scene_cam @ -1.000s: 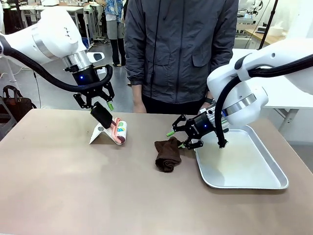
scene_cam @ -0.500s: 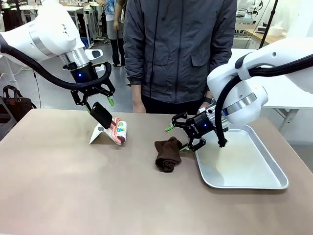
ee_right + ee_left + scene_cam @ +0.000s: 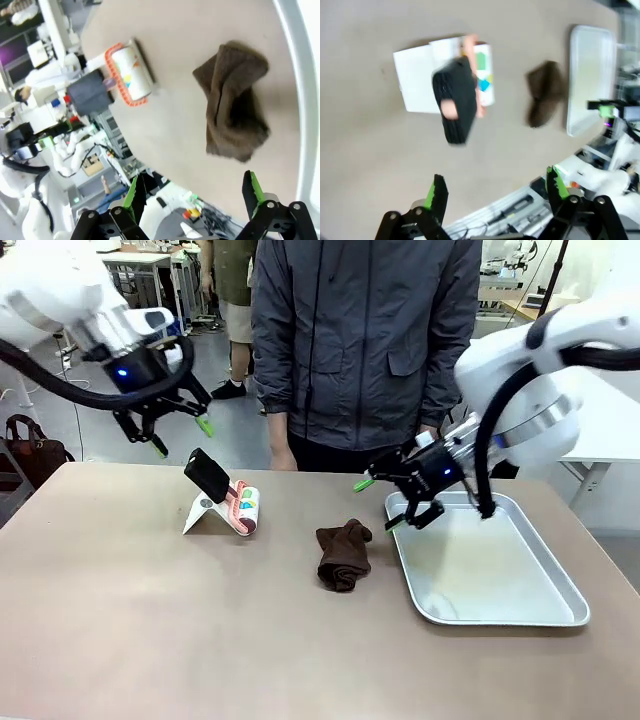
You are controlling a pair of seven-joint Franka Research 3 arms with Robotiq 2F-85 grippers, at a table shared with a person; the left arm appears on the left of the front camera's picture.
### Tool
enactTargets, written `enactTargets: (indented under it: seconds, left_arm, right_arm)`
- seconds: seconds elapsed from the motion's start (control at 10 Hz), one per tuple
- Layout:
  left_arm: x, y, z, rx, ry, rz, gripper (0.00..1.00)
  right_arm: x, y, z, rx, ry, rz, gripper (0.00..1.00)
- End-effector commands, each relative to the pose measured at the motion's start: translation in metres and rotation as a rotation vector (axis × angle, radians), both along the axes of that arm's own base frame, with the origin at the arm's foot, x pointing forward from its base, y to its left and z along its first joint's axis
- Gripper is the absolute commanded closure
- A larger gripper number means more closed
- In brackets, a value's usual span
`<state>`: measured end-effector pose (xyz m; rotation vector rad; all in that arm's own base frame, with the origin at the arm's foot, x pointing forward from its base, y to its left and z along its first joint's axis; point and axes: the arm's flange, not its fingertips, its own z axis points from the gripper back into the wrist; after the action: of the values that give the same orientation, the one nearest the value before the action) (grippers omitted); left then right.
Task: Clean the surface of the table.
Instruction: Return the Lint Roller and towel to their original positions.
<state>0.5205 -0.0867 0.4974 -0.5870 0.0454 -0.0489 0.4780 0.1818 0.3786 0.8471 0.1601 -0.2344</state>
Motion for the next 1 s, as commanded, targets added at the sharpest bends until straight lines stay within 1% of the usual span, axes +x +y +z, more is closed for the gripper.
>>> enactTargets:
  seconds: [0.0,0.1,0.2,0.3,0.4,0.5,0.6,0.7,0.8,0.9]
  left_arm:
    - [-0.057,0.057,0.002,-0.284,-0.017,-0.049,0.00]
    - [-0.076,0.087,0.001,-0.429,-0.077,0.014,0.00]
    - [-0.094,0.115,-0.006,-0.560,-0.121,0.037,0.00]
    - [-0.107,0.143,-0.018,-0.674,-0.169,0.101,0.00]
    - [-0.117,0.172,-0.034,-0.804,-0.202,0.116,0.00]
    - [-0.121,0.191,-0.049,-0.859,-0.261,0.125,0.00]
    - [-0.121,0.204,-0.062,-0.914,-0.340,0.116,0.00]
    - [-0.116,0.212,-0.070,-0.966,-0.351,0.118,0.00]
    - [-0.108,0.215,-0.075,-0.974,-0.361,0.141,0.00]
    - [-0.103,0.215,-0.076,-0.970,-0.371,0.175,0.00]
  right_arm:
    - [-0.015,-0.051,0.026,0.095,-0.005,0.035,0.00]
    - [-0.022,-0.080,0.037,0.185,0.006,0.012,0.00]
    - [-0.033,-0.114,0.044,0.303,0.001,0.011,0.00]
    - [-0.043,-0.147,0.046,0.427,-0.012,0.007,0.00]
    - [-0.052,-0.181,0.046,0.552,-0.019,0.014,0.00]
    - [-0.056,-0.202,0.045,0.647,-0.027,0.009,0.00]
    - [-0.058,-0.217,0.041,0.688,-0.054,-0.049,0.00]
    - [-0.059,-0.226,0.036,0.708,-0.075,-0.114,0.00]
    - [-0.060,-0.228,0.031,0.664,-0.112,-0.216,0.00]
    - [-0.062,-0.227,0.028,0.633,-0.146,-0.284,0.00]
